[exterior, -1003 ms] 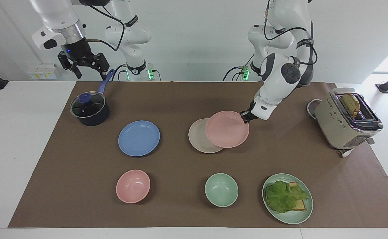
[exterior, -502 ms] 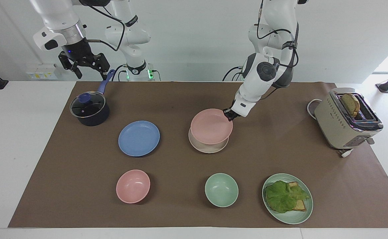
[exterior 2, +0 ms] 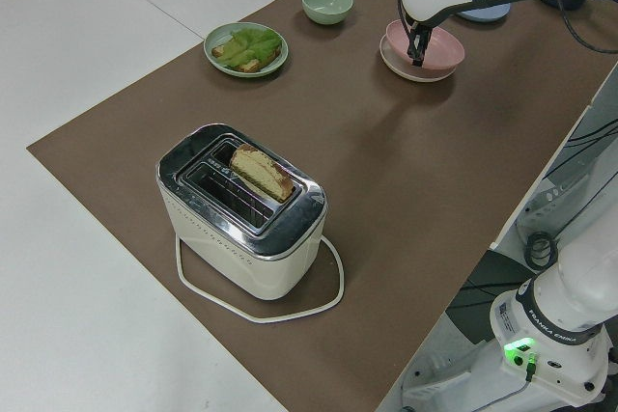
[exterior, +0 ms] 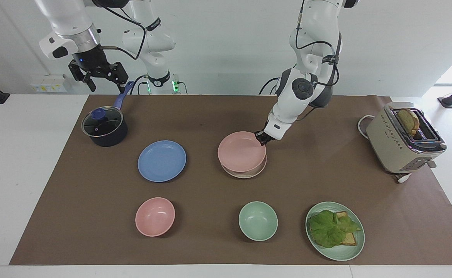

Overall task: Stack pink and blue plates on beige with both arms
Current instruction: 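Grasp the pink plate rim with the left gripper, then carry the pink plate onto the beige plate and open the left gripper, then withdraw the left gripper while the right gripper reaches the blue plate, then grasp the light blue plate rim with the right gripper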

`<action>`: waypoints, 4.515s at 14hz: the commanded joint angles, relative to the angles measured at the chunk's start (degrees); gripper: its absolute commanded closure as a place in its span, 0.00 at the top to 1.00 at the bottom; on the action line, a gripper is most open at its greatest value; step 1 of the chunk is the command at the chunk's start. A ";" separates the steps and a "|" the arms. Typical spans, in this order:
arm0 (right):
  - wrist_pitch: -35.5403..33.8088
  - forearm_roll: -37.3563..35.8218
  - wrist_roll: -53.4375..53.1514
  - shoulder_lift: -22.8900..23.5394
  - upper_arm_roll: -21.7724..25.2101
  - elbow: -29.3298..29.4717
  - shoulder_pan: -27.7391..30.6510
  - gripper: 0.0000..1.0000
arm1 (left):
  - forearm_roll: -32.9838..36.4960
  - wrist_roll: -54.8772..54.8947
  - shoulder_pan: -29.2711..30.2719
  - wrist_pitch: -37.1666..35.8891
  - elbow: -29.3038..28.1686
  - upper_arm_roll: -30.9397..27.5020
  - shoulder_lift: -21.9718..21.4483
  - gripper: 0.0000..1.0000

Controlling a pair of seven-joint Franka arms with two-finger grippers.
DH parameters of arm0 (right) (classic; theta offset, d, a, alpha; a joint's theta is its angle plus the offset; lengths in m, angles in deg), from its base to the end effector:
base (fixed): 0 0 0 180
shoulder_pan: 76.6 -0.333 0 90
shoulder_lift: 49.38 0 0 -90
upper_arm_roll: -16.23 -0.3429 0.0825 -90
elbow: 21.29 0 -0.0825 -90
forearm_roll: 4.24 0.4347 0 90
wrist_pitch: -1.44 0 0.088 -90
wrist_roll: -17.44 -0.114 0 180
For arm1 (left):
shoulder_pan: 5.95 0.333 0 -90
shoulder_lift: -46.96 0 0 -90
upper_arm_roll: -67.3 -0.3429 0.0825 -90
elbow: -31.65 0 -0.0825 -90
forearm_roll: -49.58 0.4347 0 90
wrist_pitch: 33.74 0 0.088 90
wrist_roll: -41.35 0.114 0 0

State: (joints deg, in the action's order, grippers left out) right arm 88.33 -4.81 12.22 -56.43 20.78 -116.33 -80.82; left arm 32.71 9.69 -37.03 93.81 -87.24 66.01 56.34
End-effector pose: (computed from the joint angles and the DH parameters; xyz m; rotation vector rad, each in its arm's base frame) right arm 0.5572 -0.0073 0.6652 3.1367 -0.1516 -0.0307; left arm 0.5302 -0.3161 0.3395 2.9288 0.3146 -0.1880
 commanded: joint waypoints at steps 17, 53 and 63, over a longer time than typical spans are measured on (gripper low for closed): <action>4.43 0.66 -0.31 -1.39 0.20 -3.39 0.53 1.00 | 7.80 12.91 13.12 -14.85 7.70 -1.87 -2.87 1.00; 44.33 10.32 14.19 18.91 0.20 -28.44 3.17 1.00 | 16.60 29.64 27.73 -42.03 26.61 -1.87 -15.19 1.00; 44.25 10.94 13.84 20.31 0.29 -27.74 3.17 0.00 | 16.60 29.64 27.65 -42.03 26.61 -1.78 -15.19 1.00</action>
State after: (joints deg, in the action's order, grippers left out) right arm 132.48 4.43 24.37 -36.52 21.24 -144.37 -78.26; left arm 48.32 39.25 -9.58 52.89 -61.28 64.02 41.50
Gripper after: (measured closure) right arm 0.617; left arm 0.000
